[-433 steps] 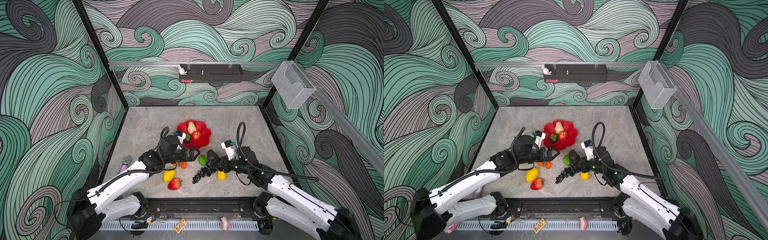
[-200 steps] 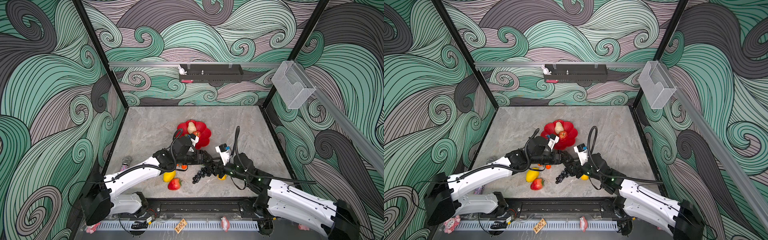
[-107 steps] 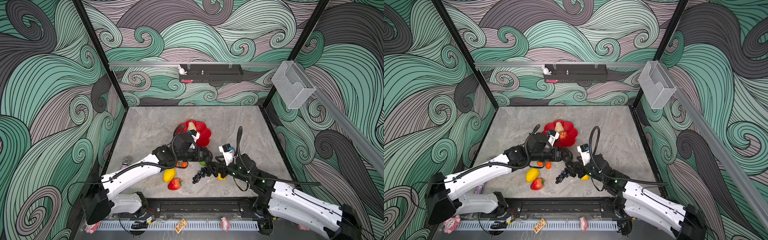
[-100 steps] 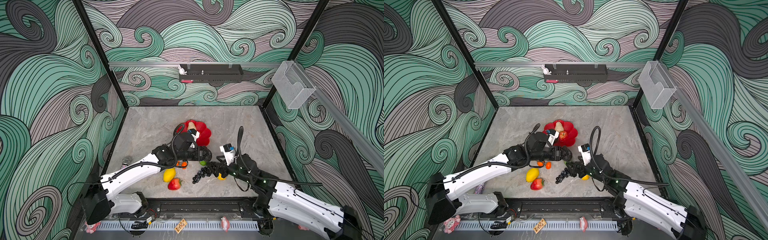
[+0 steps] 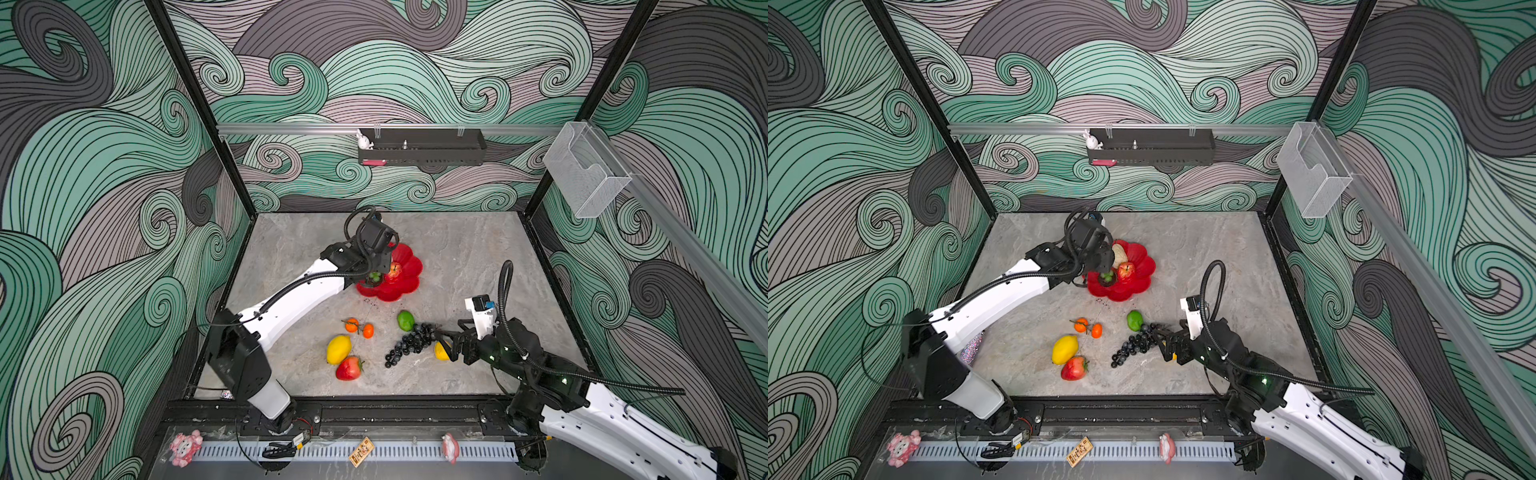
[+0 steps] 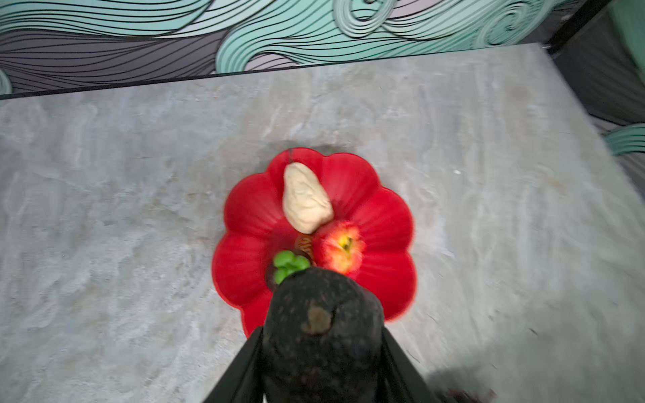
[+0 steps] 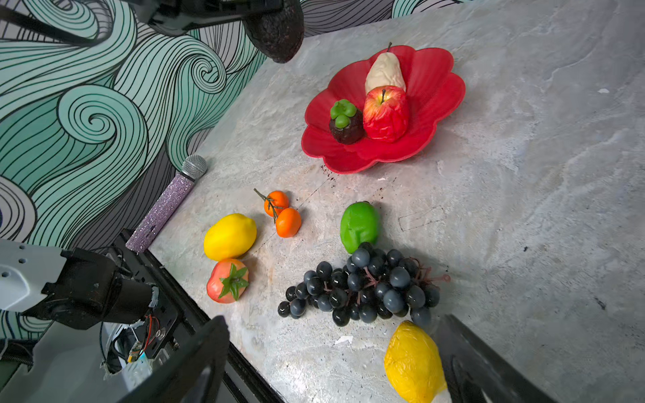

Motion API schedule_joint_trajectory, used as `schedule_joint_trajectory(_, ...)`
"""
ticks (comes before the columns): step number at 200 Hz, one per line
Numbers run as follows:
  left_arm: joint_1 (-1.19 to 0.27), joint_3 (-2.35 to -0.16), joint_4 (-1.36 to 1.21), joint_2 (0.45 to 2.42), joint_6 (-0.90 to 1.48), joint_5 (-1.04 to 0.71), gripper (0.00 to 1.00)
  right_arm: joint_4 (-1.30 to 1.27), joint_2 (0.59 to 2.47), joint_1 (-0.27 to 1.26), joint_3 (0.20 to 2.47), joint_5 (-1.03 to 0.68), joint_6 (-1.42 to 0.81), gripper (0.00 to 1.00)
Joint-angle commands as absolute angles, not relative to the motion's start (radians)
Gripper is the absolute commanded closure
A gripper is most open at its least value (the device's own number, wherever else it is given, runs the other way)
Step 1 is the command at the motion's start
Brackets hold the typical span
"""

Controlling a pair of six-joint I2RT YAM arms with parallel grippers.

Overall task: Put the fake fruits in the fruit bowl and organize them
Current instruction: 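Carry the avocado over the bowl with the left gripper and lower it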

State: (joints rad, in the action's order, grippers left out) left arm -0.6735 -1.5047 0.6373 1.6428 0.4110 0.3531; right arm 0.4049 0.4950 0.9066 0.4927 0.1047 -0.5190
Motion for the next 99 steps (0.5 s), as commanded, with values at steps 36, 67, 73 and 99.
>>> schedule_joint_trajectory(36,-0.581,-1.707,0.751,1.875,0.388,0.426,0.52,0.476,0.481,0.907,0.476,0.121,-0.564,0.06)
schedule_joint_trajectory(67,-0.546,-1.768,0.761,1.976,0.41,0.377,0.52,0.481,0.459,0.907,0.465,0.124,-0.561,0.05)
schedule_joint_trajectory(73,-0.54,-1.776,0.764,1.991,0.417,0.365,0.52,0.485,0.457,0.907,0.463,0.124,-0.561,0.05)
schedule_joint_trajectory(99,-0.52,-1.806,0.772,2.049,0.446,0.331,0.52,0.495,0.446,0.907,0.458,0.126,-0.564,0.05)
